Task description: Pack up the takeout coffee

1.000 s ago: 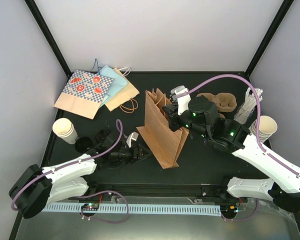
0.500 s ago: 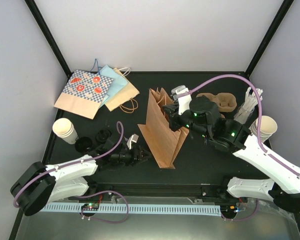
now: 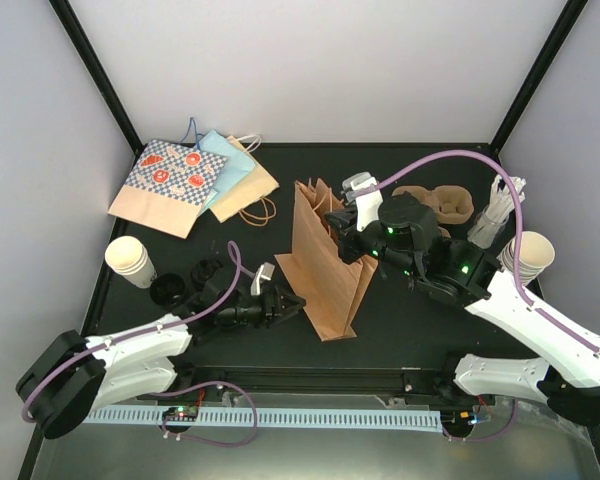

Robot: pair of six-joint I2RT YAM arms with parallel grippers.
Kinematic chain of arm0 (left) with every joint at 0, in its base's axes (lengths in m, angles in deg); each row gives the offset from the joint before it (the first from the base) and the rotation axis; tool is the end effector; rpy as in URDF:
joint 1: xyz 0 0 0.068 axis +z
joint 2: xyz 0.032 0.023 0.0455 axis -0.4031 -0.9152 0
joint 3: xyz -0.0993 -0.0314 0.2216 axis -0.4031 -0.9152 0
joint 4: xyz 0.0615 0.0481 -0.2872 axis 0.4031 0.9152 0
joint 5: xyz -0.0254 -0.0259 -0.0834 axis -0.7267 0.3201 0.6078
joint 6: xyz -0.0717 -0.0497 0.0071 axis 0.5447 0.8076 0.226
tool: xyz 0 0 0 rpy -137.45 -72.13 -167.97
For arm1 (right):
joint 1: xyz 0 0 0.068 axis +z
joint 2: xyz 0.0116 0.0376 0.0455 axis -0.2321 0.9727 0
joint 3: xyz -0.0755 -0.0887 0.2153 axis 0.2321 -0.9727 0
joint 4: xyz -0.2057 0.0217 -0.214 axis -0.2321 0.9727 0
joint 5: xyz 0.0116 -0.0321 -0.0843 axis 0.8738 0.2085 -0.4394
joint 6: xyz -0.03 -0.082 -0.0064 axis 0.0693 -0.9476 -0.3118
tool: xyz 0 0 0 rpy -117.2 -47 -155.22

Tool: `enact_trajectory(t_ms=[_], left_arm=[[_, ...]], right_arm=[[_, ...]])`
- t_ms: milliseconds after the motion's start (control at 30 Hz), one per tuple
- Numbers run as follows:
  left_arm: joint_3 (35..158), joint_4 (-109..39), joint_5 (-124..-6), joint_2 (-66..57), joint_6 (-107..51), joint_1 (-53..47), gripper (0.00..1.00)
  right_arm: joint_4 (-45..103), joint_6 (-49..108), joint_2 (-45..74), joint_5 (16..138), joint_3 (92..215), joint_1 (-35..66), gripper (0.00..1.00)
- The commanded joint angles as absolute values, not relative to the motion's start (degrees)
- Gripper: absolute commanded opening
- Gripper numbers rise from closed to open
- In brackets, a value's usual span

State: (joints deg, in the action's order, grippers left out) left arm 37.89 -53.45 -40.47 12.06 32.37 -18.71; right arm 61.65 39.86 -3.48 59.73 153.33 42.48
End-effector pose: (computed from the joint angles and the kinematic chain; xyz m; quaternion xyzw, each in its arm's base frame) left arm 0.1690 -0.2120 0.1007 -0.0516 0.8174 -0.5674 0.0848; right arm 0.1889 0.2552 0.3889 -0.2263 0.7903 0.2785 0.4967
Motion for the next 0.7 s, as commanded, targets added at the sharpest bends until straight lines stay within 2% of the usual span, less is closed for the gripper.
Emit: enact_trajectory(t_ms=[0, 167, 500, 667], left_arm=[[38.46, -56.56, -41.68, 11.06, 33.80, -19.03, 0.54], [38.71, -60.31, -40.41, 7.68, 34.68, -19.03, 0.51], [39.30, -60.01, -40.40, 6.05, 34.90, -19.05, 0.27], [39.34, -59.23, -40.77, 5.80, 34.70, -19.03, 0.23]], right_arm=[[59.41, 40.47, -4.54, 60.16, 153.12, 42.64, 0.04], [59.61, 40.32, -4.63, 60.32, 153.30, 42.65, 0.04], [59.54, 40.20, -4.89, 60.72, 153.04, 42.63, 0.04], [59.54, 40.23, -4.94, 61.05, 153.04, 42.65, 0.04]])
